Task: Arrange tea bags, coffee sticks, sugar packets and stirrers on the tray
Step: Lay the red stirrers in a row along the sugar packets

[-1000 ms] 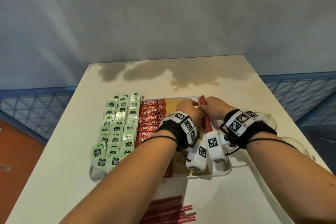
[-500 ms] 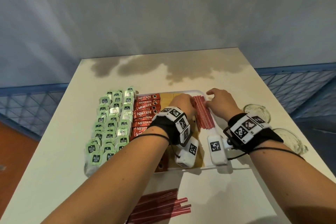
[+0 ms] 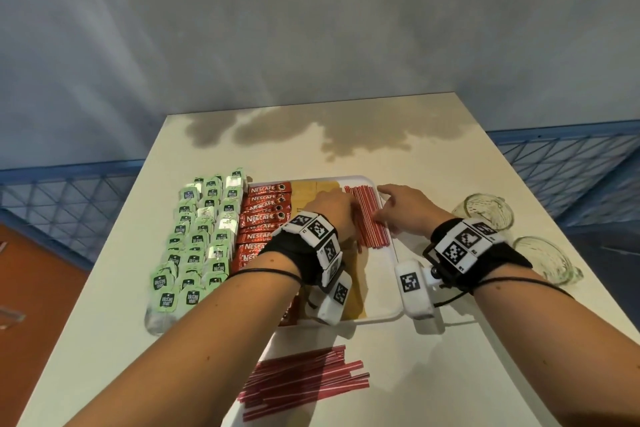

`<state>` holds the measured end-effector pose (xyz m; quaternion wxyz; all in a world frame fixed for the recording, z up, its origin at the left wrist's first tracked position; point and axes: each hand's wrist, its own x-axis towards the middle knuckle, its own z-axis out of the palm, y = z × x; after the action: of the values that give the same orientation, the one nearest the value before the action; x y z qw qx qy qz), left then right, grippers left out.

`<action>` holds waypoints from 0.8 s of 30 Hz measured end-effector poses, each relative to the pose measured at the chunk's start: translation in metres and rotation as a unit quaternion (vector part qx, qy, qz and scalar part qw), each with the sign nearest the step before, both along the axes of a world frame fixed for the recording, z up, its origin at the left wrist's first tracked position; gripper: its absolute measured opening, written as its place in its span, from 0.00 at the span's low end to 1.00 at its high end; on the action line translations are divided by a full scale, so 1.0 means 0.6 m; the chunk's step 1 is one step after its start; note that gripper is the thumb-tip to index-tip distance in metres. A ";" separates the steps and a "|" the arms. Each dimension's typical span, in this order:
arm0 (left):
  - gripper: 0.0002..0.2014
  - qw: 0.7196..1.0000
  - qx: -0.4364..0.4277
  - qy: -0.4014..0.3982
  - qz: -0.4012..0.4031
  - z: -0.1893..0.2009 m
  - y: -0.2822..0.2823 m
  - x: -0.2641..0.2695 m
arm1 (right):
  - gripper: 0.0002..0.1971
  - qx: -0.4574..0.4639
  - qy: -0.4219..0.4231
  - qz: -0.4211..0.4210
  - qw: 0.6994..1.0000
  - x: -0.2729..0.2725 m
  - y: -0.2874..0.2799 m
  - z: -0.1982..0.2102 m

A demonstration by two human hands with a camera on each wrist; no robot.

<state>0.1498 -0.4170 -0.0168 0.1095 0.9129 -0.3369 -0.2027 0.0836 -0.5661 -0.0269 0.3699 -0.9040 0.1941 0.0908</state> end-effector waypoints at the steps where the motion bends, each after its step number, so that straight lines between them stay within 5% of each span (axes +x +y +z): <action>1: 0.33 1.000 0.008 -0.007 -0.003 -0.001 0.004 -0.001 | 0.34 0.007 -0.003 0.017 1.000 -0.005 -0.002 0.002; 5: 0.54 0.996 0.070 -0.013 -0.055 -0.007 0.010 -0.009 | 0.46 -0.046 0.022 0.098 0.994 -0.022 -0.005 -0.002; 18: 0.52 0.991 0.116 -0.020 -0.061 -0.020 -0.018 -0.006 | 0.51 -0.061 0.031 0.107 0.992 -0.032 -0.015 -0.010; 24: 0.61 0.990 0.126 -0.024 -0.059 -0.020 -0.012 0.003 | 0.58 -0.040 0.040 0.097 0.994 -0.032 -0.017 -0.010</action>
<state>0.1514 -0.4241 -0.0285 -0.0269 0.9027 -0.3640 -0.2280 0.0646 -0.5762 -0.0328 0.3150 -0.9282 0.1233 0.1548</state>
